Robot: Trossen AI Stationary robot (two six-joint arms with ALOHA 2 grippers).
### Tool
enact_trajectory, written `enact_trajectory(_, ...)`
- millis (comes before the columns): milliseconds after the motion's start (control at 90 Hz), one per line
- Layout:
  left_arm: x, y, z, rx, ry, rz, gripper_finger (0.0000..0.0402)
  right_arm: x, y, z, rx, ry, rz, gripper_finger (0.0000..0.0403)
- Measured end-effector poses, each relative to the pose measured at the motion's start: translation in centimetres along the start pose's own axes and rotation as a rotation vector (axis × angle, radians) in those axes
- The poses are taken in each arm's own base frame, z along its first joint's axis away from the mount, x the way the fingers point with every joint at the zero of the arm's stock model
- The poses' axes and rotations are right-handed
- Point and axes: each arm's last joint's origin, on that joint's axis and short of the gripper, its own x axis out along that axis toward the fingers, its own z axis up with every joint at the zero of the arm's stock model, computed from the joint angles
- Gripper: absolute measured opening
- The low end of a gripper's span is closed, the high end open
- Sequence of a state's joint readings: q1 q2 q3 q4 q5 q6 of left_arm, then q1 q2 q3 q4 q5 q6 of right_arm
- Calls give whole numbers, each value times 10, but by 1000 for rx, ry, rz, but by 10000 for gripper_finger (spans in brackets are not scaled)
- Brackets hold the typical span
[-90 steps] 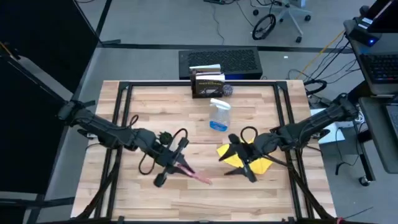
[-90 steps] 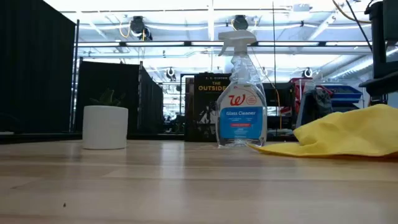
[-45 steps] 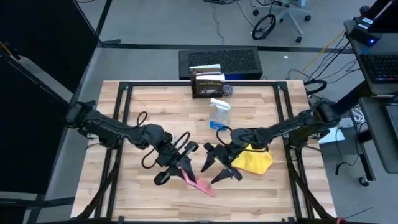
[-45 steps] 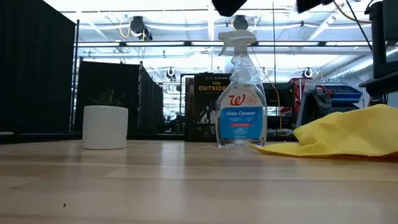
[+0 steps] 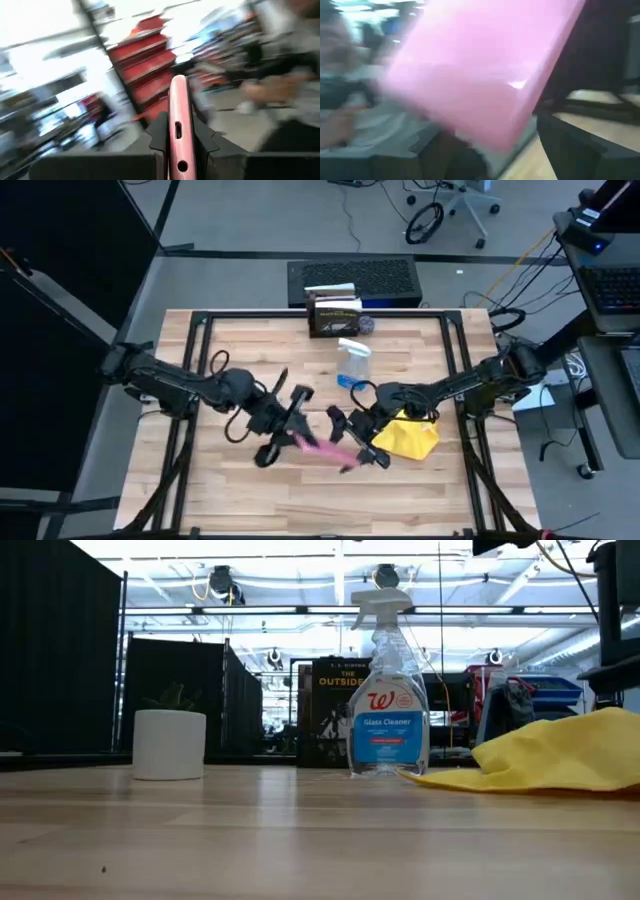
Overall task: Apply microfiber cloth
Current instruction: Spray the back of the cellphone using the spray bottle
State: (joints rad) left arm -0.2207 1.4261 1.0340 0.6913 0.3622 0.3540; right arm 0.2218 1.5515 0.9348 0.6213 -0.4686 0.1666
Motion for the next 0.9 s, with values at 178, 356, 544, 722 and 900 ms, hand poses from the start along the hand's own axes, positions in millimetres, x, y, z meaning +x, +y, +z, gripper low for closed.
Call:
enact_trajectory(178, -5, 7, 21, 43, -124, 100, 15, -24, 6, 20, -185, 61, -320, 263)
enact_trajectory(356, -10, 12, 31, 49, -124, 195, 15, -51, 34, 58, -398, -16, -515, 263)
enact_trajectory(544, -9, 14, 24, 62, -78, 275, 15, -58, 60, 73, -542, -78, -628, 263)
enact_trajectory(722, -8, 13, 21, 64, -54, 270, 15, -55, 62, 70, -554, -37, -737, 256)
enact_trajectory(900, -8, 13, 20, 64, -40, 271, 15, -55, 62, 69, -565, -24, -741, 172)
